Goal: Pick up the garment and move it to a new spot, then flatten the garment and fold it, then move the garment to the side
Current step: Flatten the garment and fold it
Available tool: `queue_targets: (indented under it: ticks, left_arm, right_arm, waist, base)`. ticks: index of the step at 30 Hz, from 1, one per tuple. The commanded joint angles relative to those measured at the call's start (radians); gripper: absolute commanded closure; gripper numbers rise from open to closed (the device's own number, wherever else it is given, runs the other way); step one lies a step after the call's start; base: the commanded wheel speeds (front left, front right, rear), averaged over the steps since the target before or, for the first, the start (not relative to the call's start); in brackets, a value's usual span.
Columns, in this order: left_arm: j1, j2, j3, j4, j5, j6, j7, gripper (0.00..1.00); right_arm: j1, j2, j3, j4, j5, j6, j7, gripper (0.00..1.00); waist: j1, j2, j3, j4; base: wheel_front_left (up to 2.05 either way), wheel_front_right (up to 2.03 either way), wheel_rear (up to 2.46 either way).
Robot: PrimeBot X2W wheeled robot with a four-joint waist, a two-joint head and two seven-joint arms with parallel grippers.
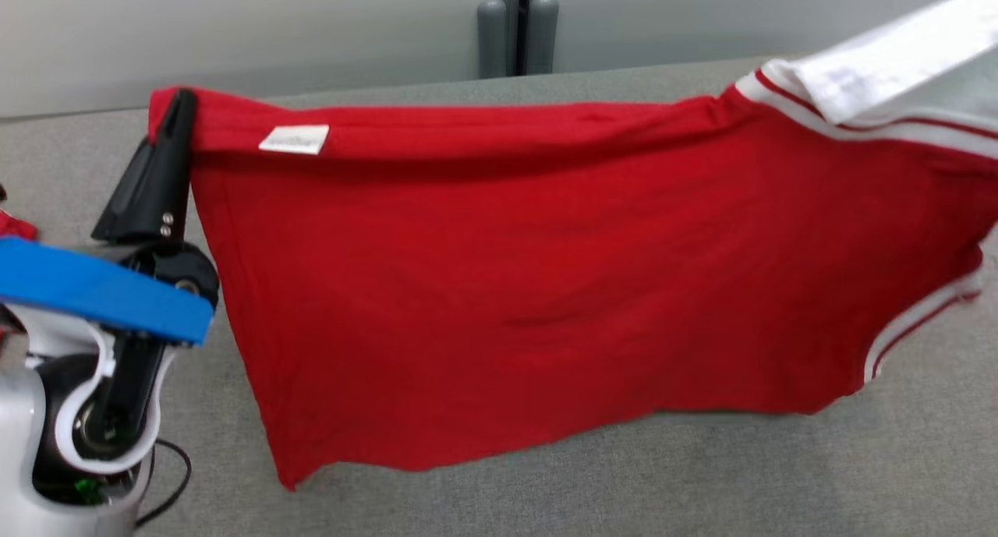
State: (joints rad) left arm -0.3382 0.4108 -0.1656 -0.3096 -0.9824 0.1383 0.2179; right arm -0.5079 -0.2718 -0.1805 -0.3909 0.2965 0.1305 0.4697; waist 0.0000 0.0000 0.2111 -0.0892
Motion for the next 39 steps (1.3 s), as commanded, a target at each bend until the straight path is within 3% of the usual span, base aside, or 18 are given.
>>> queue_targets:
  ticks: [1,6,12,17,21,26,31,39]
  left_arm:
    - [-0.054,0.003,-0.001,0.033,0.005,-0.008,0.006,1.0]
    - [-0.277,0.015,-0.015,0.199,0.048,-0.018,0.025,1.0]
    - [-0.583,0.013,-0.017,0.386,0.119,-0.03,-0.015,1.0]
    - [-0.807,-0.015,-0.012,0.515,0.168,-0.075,-0.126,1.0]
    - [-0.91,-0.03,-0.008,0.592,0.193,-0.111,-0.215,1.0]
    - [-0.907,-0.024,-0.03,0.666,0.214,-0.158,-0.256,1.0]
    - [-0.806,-0.024,-0.055,0.746,0.226,-0.193,-0.306,1.0]
    - [-0.546,-0.091,-0.097,0.914,0.214,-0.229,-0.426,1.0]
  right_arm:
    - [-0.056,-0.013,0.026,0.047,0.014,0.001,-0.014,1.0]
    - [-0.333,-0.053,0.164,0.304,0.026,0.001,-0.11,1.0]
    - [-0.712,-0.096,0.343,0.586,-0.041,0.0,-0.302,1.0]
    - [-0.948,-0.088,0.375,0.717,-0.084,0.0,-0.503,1.0]
    - [-1.049,-0.08,0.364,0.78,-0.103,0.0,-0.607,1.0]
    - [-1.039,-0.068,0.375,0.837,-0.083,0.0,-0.653,1.0]
    - [-0.905,-0.066,0.442,0.901,-0.032,0.0,-0.672,1.0]
    - [-0.621,-0.041,0.512,0.978,0.099,0.0,-0.637,1.0]
  waist:
    - [0.0,0.0,0.059,-0.001]
    - [0.0,0.0,0.178,-0.01]
    - [0.0,0.0,0.283,-0.025]
    - [0.0,0.0,0.31,-0.021]
    - [0.0,0.0,0.314,-0.026]
    - [0.0,0.0,0.318,-0.04]
    - [0.0,0.0,0.325,-0.056]
    - [0.0,0.0,0.29,-0.053]
  base:
    - [0.0,0.0,0.0]
    - [0.0,0.0,0.0]
    - [0.0,0.0,0.0]
    - [0.0,0.0,0.0]
    - [0.0,0.0,0.0]
    - [0.0,0.0,0.0]
    - [0.0,0.0,0.0]
    - [0.0,0.0,0.0]
